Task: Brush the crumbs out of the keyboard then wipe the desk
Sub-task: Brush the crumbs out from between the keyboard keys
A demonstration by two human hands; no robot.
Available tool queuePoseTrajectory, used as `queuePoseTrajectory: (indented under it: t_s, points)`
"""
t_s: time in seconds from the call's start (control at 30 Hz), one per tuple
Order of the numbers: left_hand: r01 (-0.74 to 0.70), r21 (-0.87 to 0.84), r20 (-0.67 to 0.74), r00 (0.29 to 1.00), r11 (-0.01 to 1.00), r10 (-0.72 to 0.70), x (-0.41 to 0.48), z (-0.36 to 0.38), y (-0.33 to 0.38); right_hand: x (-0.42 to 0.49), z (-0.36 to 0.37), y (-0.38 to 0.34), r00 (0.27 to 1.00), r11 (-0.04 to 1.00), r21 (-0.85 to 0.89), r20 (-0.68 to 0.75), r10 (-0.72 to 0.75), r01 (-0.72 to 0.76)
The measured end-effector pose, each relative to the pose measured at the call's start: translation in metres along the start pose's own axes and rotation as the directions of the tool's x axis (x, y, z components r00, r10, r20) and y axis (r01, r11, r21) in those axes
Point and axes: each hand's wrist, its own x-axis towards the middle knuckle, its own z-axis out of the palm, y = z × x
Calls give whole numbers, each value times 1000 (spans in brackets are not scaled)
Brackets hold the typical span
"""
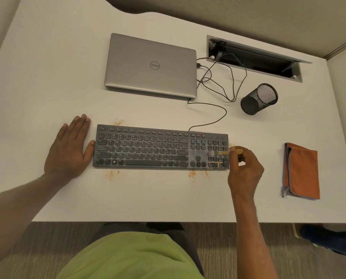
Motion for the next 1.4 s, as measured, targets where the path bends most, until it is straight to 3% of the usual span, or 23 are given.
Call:
queuePoseTrajectory:
  t_s: [0.33, 0.53, 0.87, 1.1, 1.4]
  points:
    - [-2, 8, 5, 1000, 1000, 2, 0, -1, -1, -21, -4, 15, 997, 1000, -26, 72, -6, 7]
    - [-7, 12, 7, 1000, 1000, 7, 1, -1, -1, -25, -8, 12, 999, 999, 8, -7, -34, 34]
    - [-15, -3, 4, 1000, 1000, 15, 0, 0, -1, -54, -16, 24, 998, 1000, -18, 63, -16, 17]
    - [-10, -1, 13, 1000, 1000, 10, 0, 0, -3, -58, -14, 15, 1000, 999, 48, -27, -6, 7]
    - [-8, -6, 21, 1000, 1000, 8, 0, 0, -3, -72, -20, 22, 1000, 1000, 5, 4, 10, -10]
